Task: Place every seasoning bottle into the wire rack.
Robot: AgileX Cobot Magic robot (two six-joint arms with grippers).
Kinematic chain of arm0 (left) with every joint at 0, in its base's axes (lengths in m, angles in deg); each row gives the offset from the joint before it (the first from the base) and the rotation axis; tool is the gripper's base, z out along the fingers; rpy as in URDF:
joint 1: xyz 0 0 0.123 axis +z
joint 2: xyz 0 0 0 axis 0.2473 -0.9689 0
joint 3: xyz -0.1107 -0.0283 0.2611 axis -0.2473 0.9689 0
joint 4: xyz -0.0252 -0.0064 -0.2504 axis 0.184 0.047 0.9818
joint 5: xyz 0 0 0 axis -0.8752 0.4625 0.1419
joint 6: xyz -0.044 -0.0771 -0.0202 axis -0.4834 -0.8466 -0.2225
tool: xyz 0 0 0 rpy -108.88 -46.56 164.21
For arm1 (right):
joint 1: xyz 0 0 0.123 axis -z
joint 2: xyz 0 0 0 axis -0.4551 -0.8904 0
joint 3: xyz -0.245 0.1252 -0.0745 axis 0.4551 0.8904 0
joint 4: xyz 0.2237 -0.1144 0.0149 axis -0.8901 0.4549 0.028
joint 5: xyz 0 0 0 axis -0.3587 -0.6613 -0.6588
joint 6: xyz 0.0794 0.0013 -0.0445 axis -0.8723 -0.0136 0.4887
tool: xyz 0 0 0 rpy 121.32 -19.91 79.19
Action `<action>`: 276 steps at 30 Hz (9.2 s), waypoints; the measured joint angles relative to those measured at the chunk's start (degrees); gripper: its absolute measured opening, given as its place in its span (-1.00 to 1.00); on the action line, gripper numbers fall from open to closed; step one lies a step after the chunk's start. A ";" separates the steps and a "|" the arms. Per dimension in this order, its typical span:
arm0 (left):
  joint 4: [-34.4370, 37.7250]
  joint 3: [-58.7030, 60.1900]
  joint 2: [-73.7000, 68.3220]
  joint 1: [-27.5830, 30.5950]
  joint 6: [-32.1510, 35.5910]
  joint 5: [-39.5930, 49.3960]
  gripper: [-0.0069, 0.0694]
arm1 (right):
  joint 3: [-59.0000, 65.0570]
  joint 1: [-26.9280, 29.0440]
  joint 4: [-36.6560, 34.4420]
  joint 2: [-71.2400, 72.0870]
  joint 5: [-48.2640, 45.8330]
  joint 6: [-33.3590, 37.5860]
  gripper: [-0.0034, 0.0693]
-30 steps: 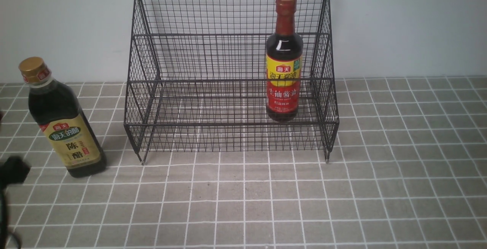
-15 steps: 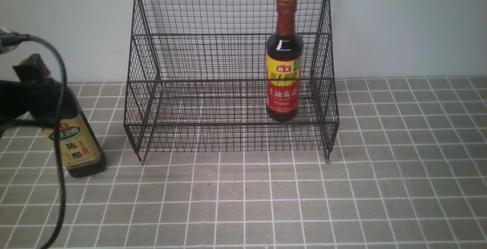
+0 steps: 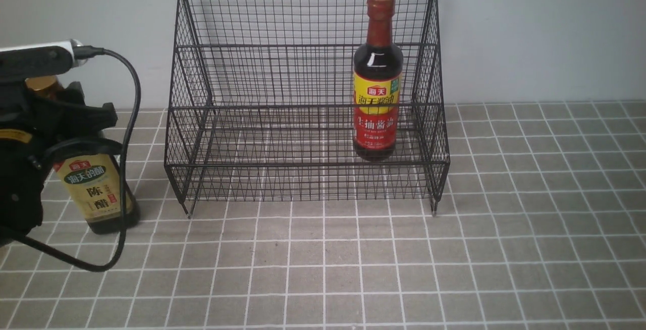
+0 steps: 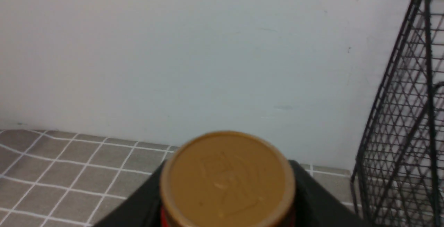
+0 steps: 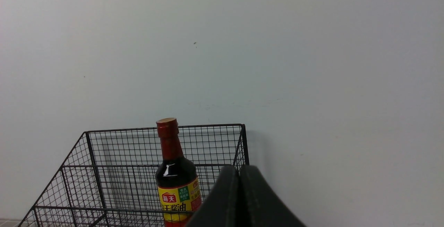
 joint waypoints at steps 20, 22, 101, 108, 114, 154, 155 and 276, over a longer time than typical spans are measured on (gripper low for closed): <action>-6.21 -18.02 18.94 -10.71 -0.19 24.75 -0.01 | 0.00 0.00 0.00 0.00 0.00 0.00 -0.94; -6.10 -18.02 16.63 -12.78 -0.27 23.34 -0.01 | 0.00 0.00 0.00 0.00 0.00 0.00 -0.94; -8.44 -19.00 22.42 -11.44 -0.34 61.05 -0.62 | 0.40 0.00 0.17 0.00 -3.87 0.00 -0.94; -8.73 -16.18 36.68 -10.89 -10.89 74.81 -0.84 | 0.40 0.00 0.17 0.00 -3.87 0.00 -0.94; -8.79 -13.82 45.52 -10.89 -12.60 78.95 -0.84 | 0.40 0.00 0.22 0.00 -3.87 0.00 -0.94; -21.65 39.89 83.93 -3.41 -10.24 52.48 -0.84 | 0.48 0.00 0.22 0.00 -4.52 0.00 -0.94; -21.65 39.89 83.93 -3.41 -10.25 52.48 -0.84 | 0.48 0.00 0.22 0.00 -4.52 0.00 -0.94; -21.65 39.84 83.93 -3.41 -10.41 52.78 -0.84 | 20.33 16.38 27.47 10.82 -13.44 -19.65 -0.94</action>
